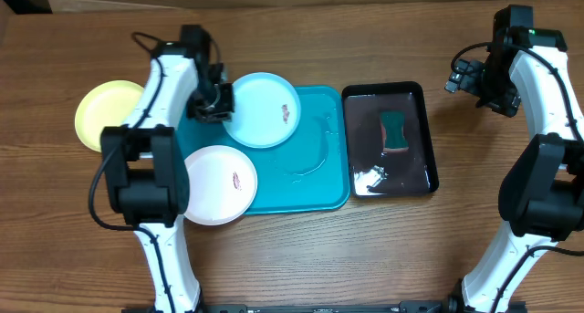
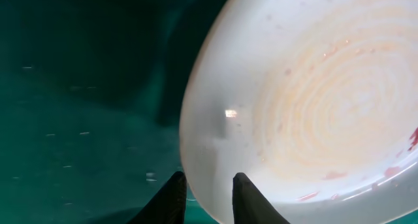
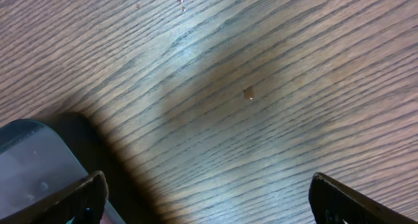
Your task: Clean dirty plates on tray and stack at the side
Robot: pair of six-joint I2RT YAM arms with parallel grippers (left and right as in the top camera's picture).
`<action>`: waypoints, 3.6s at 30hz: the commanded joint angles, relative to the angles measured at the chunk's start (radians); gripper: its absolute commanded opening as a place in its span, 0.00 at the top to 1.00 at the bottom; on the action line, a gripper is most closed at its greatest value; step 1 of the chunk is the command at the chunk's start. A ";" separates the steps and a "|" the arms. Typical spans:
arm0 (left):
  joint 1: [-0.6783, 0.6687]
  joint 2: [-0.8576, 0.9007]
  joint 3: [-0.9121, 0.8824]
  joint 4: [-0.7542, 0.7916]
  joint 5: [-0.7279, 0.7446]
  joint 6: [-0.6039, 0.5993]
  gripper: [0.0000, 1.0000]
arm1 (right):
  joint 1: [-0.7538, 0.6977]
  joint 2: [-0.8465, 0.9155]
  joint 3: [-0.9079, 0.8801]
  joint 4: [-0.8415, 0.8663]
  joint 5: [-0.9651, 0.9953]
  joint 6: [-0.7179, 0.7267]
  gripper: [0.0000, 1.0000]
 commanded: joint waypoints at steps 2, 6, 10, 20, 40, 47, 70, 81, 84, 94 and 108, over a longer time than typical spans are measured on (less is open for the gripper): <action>-0.061 0.003 0.000 -0.001 -0.005 -0.023 0.73 | -0.005 -0.025 0.008 0.002 -0.008 0.005 0.00; -0.100 0.003 0.000 -0.002 -0.005 -0.034 0.73 | -0.005 -0.025 0.008 0.002 -0.008 0.005 0.00; -0.113 0.003 0.000 -0.007 -0.005 -0.044 0.72 | -0.005 -0.025 0.008 0.002 -0.008 0.005 0.00; -0.113 0.003 0.000 -0.021 -0.006 -0.065 0.70 | -0.005 -0.025 0.008 0.002 -0.008 0.005 0.00; -0.113 0.003 0.000 -0.010 -0.018 -0.079 0.68 | -0.005 -0.025 0.008 0.002 -0.008 0.005 0.00; -0.113 0.003 0.000 0.005 -0.057 -0.079 0.67 | -0.005 -0.025 0.008 0.002 -0.008 0.005 0.00; -0.115 0.006 -0.008 0.085 -0.089 -0.140 0.67 | -0.005 -0.025 0.008 0.002 -0.008 0.005 0.00; -0.119 0.003 -0.084 0.130 -0.069 -0.149 0.96 | -0.005 -0.025 0.008 0.002 -0.008 0.005 0.00; -0.126 -0.004 -0.080 0.081 -0.071 -0.141 0.96 | -0.005 -0.025 0.008 0.002 -0.008 0.005 0.00; -0.153 -0.004 -0.080 0.030 -0.078 -0.145 0.96 | -0.005 -0.025 0.008 0.002 -0.008 0.005 0.00; -0.150 -0.004 -0.080 0.021 -0.074 -0.165 0.96 | -0.005 -0.025 0.008 0.059 -0.216 0.050 0.00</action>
